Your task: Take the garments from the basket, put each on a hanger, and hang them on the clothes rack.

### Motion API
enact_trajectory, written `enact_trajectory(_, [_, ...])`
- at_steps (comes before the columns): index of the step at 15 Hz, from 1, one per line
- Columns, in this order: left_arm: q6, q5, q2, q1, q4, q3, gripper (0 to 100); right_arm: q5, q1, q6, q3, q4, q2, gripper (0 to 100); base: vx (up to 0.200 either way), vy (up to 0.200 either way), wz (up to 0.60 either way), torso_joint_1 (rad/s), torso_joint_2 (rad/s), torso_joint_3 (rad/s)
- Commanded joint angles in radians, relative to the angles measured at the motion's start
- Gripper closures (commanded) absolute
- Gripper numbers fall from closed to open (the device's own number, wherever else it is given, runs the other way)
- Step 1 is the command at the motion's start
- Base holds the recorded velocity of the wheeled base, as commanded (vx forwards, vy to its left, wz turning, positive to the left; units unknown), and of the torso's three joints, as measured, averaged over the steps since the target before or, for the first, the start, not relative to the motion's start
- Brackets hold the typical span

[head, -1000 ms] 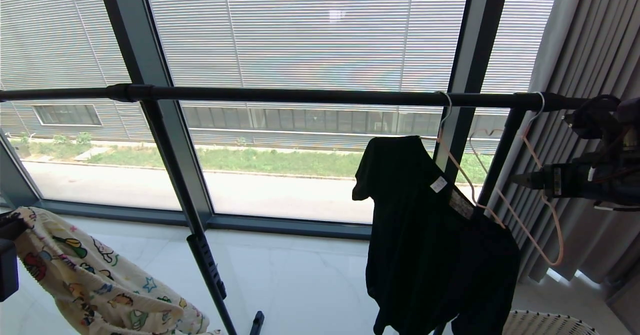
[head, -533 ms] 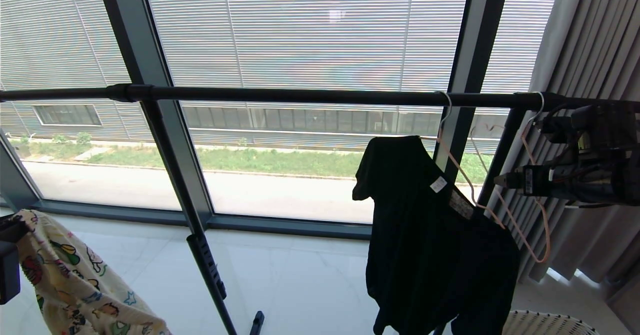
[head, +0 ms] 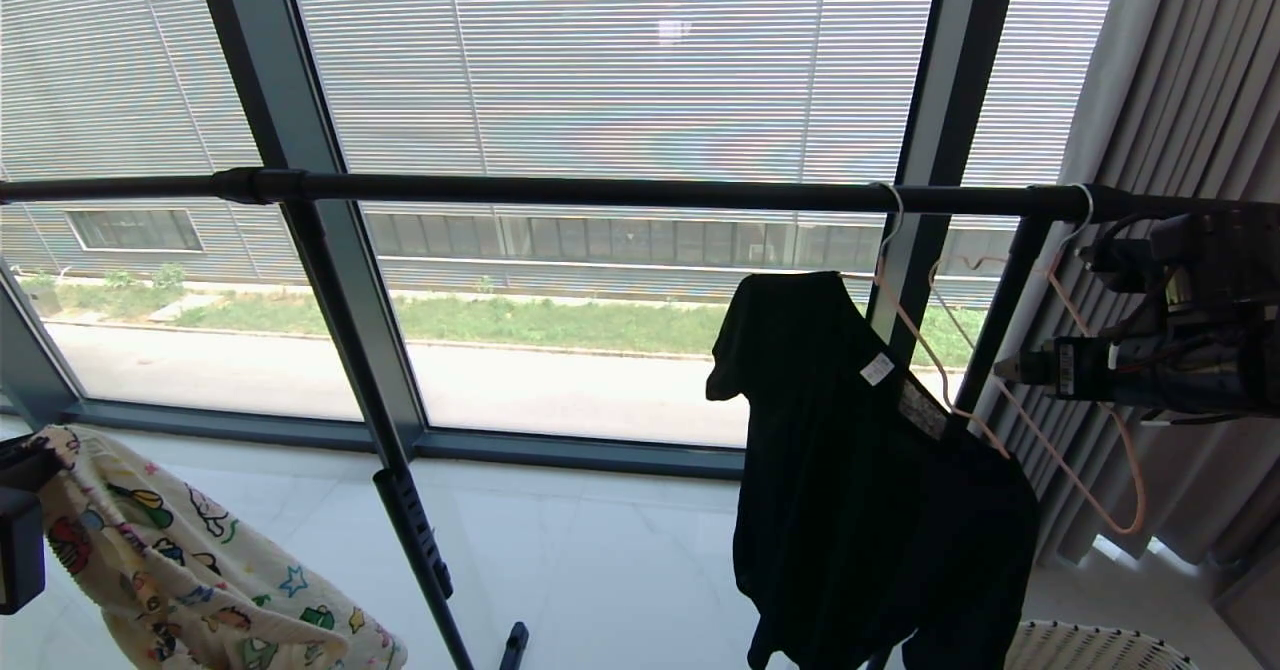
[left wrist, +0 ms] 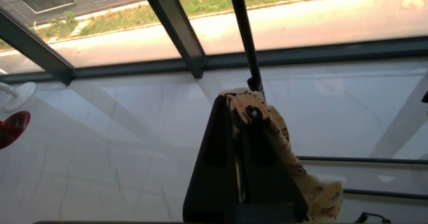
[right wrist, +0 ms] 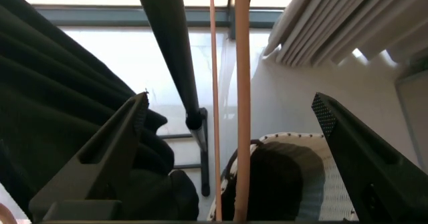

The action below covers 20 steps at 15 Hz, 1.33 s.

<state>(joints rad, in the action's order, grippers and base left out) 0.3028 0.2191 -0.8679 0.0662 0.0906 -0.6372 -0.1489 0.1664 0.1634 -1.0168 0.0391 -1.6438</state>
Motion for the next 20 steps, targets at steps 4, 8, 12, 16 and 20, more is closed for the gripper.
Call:
enact_trajectory(4, [-0.001, 0.000, 0.006, 0.000, 0.000, -0.001, 100, 0.000, 0.001, -0.001, 0.014, -0.031, 0.038, 0, 0.000, 0.000, 0.00, 0.000, 0.00, 0.000])
enact_trajectory(8, [-0.001, 0.002, 0.007, 0.000, 0.000, -0.002, 100, 0.000, 0.007, -0.002, 0.017, -0.031, 0.036, 100, 0.000, 0.000, 0.00, 0.000, 0.00, 0.000])
enact_trajectory(12, [-0.001, 0.002, 0.007, 0.000, 0.000, -0.002, 100, 0.000, 0.010, -0.002, 0.017, -0.031, 0.036, 100, 0.000, 0.000, 0.00, 0.000, 0.00, 0.000])
enact_trajectory(16, [-0.001, 0.002, 0.007, 0.000, 0.000, -0.002, 100, 0.000, 0.010, 0.001, 0.017, -0.030, 0.062, 100, 0.000, 0.000, 0.00, 0.000, 0.00, 0.000])
enact_trajectory(20, [0.001, 0.002, 0.007, 0.000, -0.002, -0.004, 100, -0.001, 0.010, 0.004, 0.030, -0.024, 0.131, 100, 0.000, 0.000, 0.00, 0.000, 0.00, 0.000])
